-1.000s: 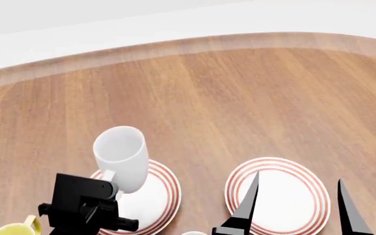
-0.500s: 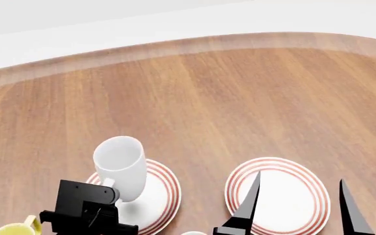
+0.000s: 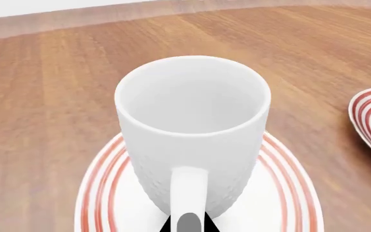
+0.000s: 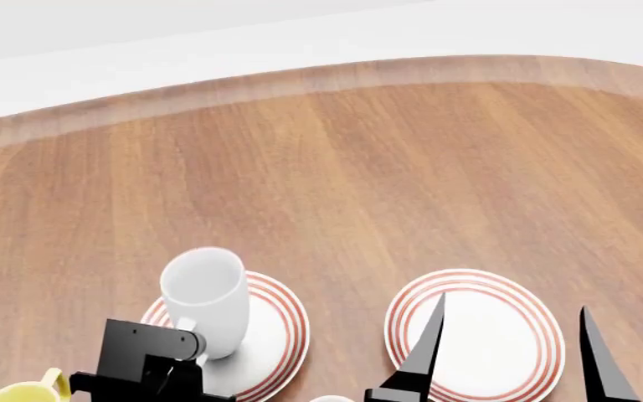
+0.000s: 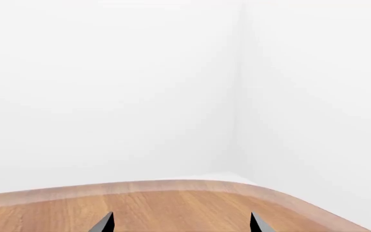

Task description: Put the white mug on the left plate.

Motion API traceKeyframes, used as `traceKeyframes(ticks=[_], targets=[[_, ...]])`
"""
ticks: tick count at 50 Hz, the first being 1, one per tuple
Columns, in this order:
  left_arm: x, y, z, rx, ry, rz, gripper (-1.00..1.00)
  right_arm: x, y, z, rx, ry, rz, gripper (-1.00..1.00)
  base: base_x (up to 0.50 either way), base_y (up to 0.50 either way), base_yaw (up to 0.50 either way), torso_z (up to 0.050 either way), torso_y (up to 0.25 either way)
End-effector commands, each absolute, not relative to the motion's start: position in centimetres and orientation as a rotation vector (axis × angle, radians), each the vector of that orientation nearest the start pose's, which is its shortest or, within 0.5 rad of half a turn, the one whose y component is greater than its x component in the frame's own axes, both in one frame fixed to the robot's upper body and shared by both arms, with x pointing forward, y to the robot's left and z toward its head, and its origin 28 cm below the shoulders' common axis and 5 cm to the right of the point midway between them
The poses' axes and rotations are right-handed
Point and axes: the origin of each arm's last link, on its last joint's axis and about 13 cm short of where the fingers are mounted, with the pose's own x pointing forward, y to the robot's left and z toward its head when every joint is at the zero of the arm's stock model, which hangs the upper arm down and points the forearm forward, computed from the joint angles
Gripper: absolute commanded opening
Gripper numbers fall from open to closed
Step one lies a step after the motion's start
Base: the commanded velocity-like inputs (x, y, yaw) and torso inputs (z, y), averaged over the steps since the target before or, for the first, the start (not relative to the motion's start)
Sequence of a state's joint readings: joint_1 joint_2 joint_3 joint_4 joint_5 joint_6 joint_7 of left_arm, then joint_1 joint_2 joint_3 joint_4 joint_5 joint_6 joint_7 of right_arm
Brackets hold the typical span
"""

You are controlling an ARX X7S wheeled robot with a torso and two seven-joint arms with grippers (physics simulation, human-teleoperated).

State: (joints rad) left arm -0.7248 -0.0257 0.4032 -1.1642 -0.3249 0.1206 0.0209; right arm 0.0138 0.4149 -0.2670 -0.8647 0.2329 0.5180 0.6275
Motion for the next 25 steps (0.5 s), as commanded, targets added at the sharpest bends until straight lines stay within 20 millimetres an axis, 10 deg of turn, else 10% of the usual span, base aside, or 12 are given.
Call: traceKeyframes(ticks=[1, 25], targets=[[32.75, 18.86, -1.62, 0.006, 0.345, -0.168, -1.00, 16.68, -9.51, 14.15, -0.097, -0.280, -0.153, 1.00, 0.00, 0.00, 0.00, 0.000, 0.000], [32.41, 19.01, -2.21, 0.008, 0.363, -0.168, -1.00, 16.66, -9.49, 14.21, -0.098, -0.281, -0.151, 1.00, 0.00, 0.00, 0.00, 0.000, 0.000]])
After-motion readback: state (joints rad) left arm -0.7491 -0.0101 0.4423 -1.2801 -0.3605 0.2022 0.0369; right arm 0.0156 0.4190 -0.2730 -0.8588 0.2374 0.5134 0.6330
